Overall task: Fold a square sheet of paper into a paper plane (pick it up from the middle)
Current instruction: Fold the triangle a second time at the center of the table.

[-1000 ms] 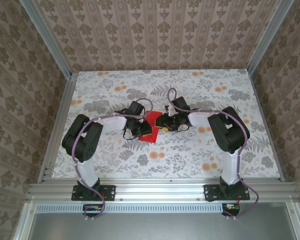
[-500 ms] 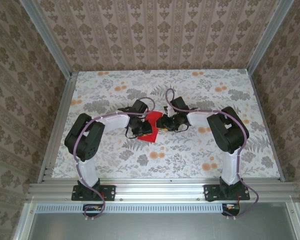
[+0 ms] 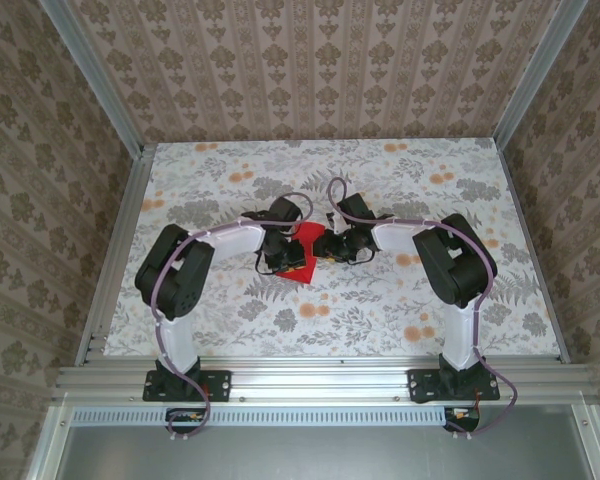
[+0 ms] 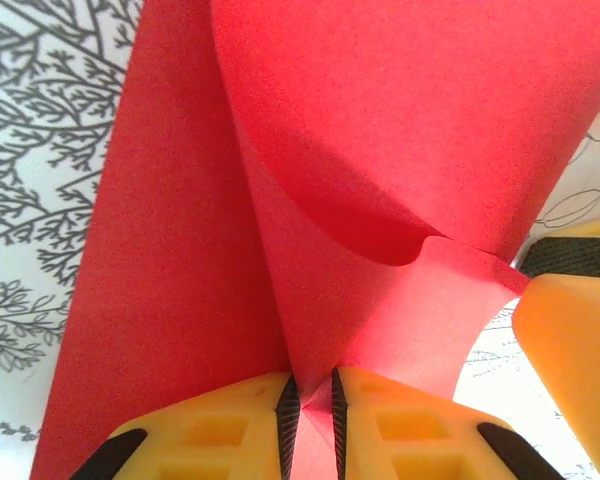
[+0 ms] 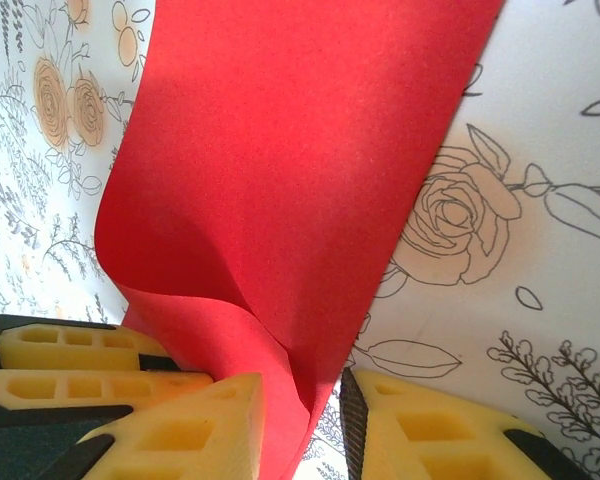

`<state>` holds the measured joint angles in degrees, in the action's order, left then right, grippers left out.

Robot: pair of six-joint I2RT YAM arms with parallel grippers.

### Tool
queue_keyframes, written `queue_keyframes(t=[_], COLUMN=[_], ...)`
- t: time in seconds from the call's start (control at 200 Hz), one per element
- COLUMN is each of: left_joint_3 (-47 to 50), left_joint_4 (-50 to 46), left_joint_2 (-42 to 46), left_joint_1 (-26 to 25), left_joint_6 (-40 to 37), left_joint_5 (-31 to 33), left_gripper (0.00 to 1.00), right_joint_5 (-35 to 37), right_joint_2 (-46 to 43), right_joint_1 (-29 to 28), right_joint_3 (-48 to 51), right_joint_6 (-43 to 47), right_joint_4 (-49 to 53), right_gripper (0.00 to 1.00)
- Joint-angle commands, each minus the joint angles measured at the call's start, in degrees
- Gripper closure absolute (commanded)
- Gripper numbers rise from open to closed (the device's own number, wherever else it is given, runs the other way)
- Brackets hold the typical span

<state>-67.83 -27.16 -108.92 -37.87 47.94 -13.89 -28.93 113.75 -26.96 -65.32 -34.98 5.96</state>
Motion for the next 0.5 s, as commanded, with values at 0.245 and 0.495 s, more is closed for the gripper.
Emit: queue_keyframes(t=[0.245, 0.495], left_joint_3=[-2.34, -3.26], left_joint_4=[-10.51, -12.42], left_joint_2=[-6.14, -7.83], left_joint_1=[-1.78, -2.54], left_joint_6=[0.44, -1.30], left_joint_5=[7.94, 8.96], left_gripper=[0.81, 0.84], right_joint_5=[4.35, 4.20], right_joint_2=[1.47, -4.19], right_joint_1=[-0.55, -0.46], right_joint_3=[0.34, 0.65], right_joint_6=[0.41, -2.93], right_joint_4=[6.33, 2.02], right_gripper=[0.72, 0.75])
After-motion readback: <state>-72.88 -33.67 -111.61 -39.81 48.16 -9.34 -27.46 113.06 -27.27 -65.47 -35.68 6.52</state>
